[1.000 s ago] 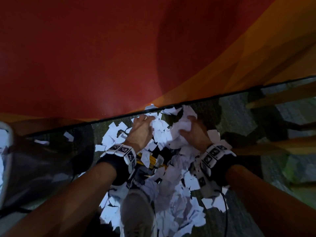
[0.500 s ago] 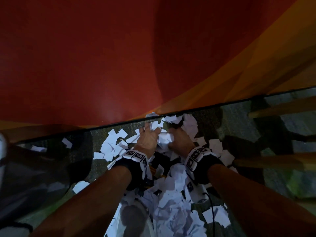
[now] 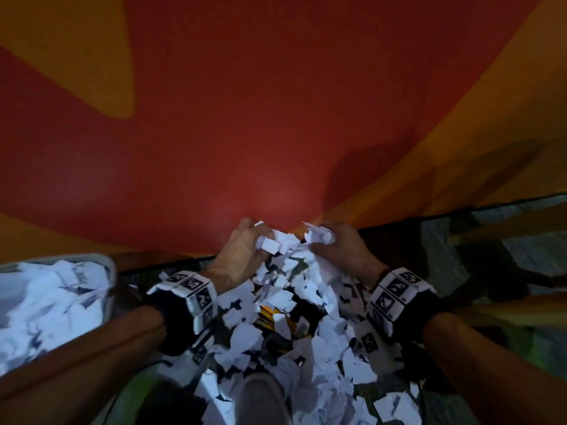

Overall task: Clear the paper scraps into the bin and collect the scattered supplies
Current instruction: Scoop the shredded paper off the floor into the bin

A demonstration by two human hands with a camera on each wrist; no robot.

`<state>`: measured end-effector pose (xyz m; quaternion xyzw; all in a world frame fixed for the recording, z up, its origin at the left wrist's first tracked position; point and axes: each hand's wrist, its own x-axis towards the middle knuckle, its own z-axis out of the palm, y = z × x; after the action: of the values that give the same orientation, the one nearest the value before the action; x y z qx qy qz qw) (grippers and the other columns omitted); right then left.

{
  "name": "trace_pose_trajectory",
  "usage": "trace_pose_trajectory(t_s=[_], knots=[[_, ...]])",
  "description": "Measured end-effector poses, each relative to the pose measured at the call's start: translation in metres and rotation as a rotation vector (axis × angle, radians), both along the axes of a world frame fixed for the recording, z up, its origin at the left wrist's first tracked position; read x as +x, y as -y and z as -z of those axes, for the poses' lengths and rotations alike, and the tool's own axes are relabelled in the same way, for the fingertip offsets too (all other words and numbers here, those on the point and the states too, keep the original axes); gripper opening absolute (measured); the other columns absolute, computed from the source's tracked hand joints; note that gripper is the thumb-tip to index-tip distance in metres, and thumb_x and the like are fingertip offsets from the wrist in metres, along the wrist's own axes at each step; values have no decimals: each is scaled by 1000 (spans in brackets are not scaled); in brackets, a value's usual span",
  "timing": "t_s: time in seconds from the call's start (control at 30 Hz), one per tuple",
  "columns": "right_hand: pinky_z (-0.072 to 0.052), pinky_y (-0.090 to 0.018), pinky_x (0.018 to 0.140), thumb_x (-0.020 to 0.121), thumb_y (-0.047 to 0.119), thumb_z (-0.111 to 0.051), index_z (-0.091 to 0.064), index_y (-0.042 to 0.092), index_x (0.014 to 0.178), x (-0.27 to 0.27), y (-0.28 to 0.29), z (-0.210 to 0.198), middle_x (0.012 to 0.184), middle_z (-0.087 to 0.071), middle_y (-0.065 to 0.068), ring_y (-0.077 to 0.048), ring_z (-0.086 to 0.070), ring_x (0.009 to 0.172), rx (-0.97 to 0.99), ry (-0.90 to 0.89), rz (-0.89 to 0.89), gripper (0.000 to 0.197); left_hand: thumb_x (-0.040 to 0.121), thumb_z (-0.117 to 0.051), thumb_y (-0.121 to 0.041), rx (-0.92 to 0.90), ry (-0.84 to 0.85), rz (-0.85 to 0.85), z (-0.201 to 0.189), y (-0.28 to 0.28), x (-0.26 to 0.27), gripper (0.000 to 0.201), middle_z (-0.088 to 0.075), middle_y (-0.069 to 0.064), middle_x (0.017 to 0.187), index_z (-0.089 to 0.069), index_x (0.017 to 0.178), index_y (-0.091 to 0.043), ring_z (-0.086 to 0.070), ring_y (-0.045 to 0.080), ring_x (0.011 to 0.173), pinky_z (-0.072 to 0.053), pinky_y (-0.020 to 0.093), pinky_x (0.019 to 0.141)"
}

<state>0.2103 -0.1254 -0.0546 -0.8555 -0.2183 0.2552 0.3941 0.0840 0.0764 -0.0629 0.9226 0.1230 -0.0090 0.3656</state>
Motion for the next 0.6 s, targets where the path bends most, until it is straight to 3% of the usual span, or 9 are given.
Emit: trace_pose_trajectory(t_s=[0.07, 0.13, 0.2, 0.27, 0.37, 0.47, 0.5, 0.53, 0.6], knots=[[-47, -21, 70, 81, 12, -77, -64, 27, 92, -6, -14, -20, 90, -69, 2, 2, -62, 76, 56, -10, -15, 23, 88, -70, -12, 52, 22, -40, -28, -17, -16, 17, -49, 0, 97, -69, 98, -25, -52, 14, 81, -36, 22, 66], [-49, -27, 83, 79, 20, -79, -63, 31, 104, -17, -32, -43, 108, -68, 3, -9, -64, 95, 97, -7, -45, 32, 88, -71, -13, 97, 28, -70, -59, -33, -37, 14, -50, 2, 95, -71, 100, -22, -51, 11, 76, -35, 11, 62], [-52, -35, 89, 75, 29, -79, -64, 35, 107, -31, -52, -63, 113, -68, 5, -16, -66, 100, 128, 17, -77, 36, 90, -70, -20, 125, 12, -103, -86, -49, -59, 12, -51, 3, 96, -71, 102, -22, -50, 5, 74, -37, 6, 63], [-53, -34, 88, 75, 35, -79, -64, 37, 112, -48, -74, -86, 118, -67, 7, -17, -66, 101, 123, 45, -109, 40, 90, -71, -23, 148, 8, -174, -108, -66, -81, 13, -52, 1, 97, -70, 102, -26, -52, 8, 73, -36, 7, 61], [-52, -33, 81, 81, 23, -79, -64, 31, 115, -75, -109, -115, 121, -64, 5, -25, -66, 103, 185, 41, -201, 38, 86, -74, -20, 173, 35, -264, -139, -85, -116, 17, -55, 3, 97, -71, 101, -27, -52, 11, 71, -35, 6, 62], [-44, -8, 67, 85, 19, -76, -64, 23, 119, -113, -144, -143, 119, -61, 8, -15, -62, 102, 230, 30, -283, 37, 85, -76, -23, 186, 95, -353, -164, -106, -165, 13, -64, 1, 102, -71, 96, -28, -59, 13, 72, -39, 13, 61], [-45, -7, 68, 85, 19, -76, -64, 22, 121, -125, -154, -149, 118, -62, 9, -14, -62, 105, 248, 29, -321, 38, 85, -76, -27, 201, 101, -378, -170, -113, -180, 10, -67, -2, 103, -70, 94, -30, -61, 11, 70, -41, 18, 61], [-49, -14, 73, 85, 20, -75, -64, 22, 122, -138, -167, -155, 119, -62, 8, -16, -62, 109, 259, 19, -356, 38, 86, -76, -30, 218, 105, -405, -174, -121, -197, 9, -68, -5, 103, -70, 93, -31, -61, 10, 70, -43, 22, 61], [-53, -38, 84, 85, 20, -75, -64, 24, 121, -164, -189, -162, 117, -62, 7, -26, -63, 110, 249, 1, -399, 38, 85, -76, -30, 245, 96, -479, -178, -134, -228, 10, -66, -6, 104, -71, 94, -31, -61, 10, 71, -47, 29, 64]])
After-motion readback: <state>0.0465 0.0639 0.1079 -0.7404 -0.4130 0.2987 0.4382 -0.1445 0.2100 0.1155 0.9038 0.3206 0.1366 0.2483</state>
